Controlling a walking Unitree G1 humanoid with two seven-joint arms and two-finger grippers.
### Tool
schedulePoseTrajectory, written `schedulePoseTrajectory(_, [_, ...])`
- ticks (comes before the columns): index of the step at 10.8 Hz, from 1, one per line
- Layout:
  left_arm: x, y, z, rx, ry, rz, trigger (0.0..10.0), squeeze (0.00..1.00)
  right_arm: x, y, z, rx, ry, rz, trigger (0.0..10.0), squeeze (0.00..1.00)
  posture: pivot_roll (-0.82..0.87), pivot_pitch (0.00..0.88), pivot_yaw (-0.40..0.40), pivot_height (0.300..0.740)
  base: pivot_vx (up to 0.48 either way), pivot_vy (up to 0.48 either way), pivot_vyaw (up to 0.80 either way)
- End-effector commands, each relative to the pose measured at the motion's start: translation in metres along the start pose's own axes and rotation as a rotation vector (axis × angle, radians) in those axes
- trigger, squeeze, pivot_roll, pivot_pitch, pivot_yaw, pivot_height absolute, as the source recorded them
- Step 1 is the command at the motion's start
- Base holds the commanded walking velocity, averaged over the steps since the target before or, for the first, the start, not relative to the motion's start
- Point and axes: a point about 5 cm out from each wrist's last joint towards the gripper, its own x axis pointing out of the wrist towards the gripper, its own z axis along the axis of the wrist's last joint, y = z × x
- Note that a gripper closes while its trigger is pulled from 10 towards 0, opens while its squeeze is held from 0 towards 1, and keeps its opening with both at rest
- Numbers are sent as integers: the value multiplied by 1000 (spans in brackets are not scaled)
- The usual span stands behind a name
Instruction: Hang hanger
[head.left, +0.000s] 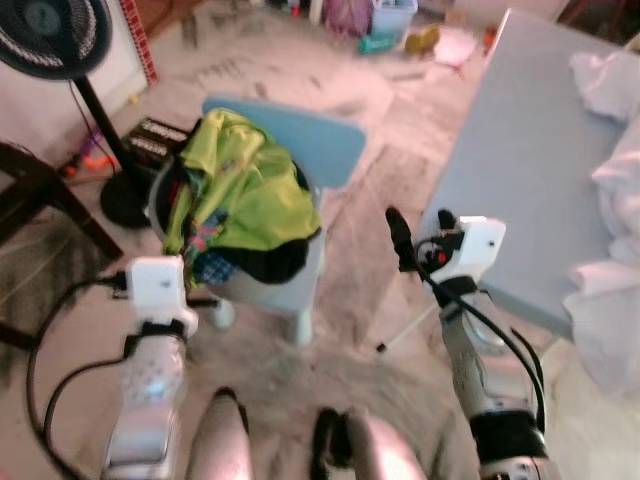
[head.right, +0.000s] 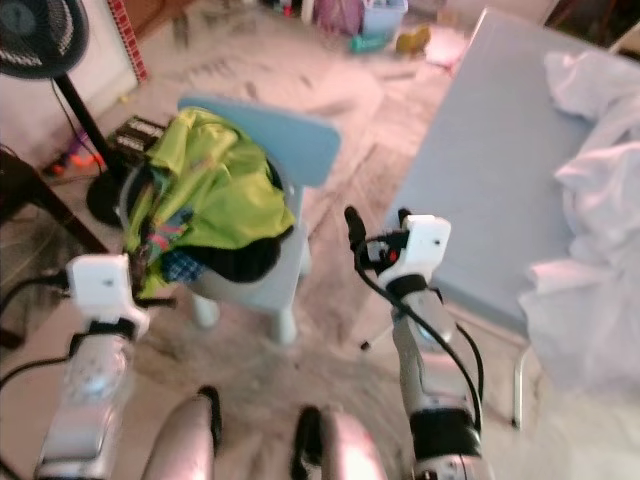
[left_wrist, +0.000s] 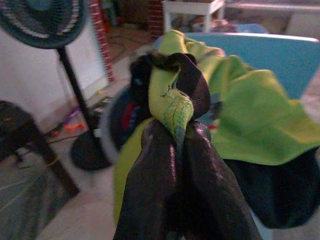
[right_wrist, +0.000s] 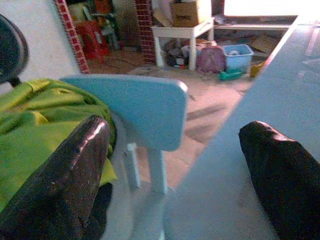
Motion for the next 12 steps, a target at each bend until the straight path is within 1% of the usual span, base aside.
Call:
schedulePoseTrajectory(1, [-2, 1, 0, 7, 7, 4, 10000, 0, -6, -8, -8, -1, 52, -27, 10000, 0, 126, 226, -120, 740, -270, 0, 0])
schedulePoseTrajectory(8, [-4, -6, -3, 3, 21, -27, 10000, 0, -7, -10, -6, -27, 51, -33, 10000, 0, 112, 238, -126, 740, -264, 0, 0])
schedulePoseTrajectory(10, [-4, -8, -3, 5, 23, -38, 10000, 0, -9, -11, -6, -34, 55, -42, 10000, 0, 107, 242, -123, 740, 0, 0, 0])
schedulePoseTrajectory(11, [-5, -12, -4, 11, 27, -63, 10000, 0, -9, -12, -6, -37, 57, -48, 10000, 0, 108, 242, -124, 740, 0, 0, 0])
schedulePoseTrajectory(12, [-9, -18, -7, 19, 40, -129, 10000, 0, -8, -13, -6, -38, 62, -54, 10000, 0, 110, 242, -125, 740, 0, 0, 0])
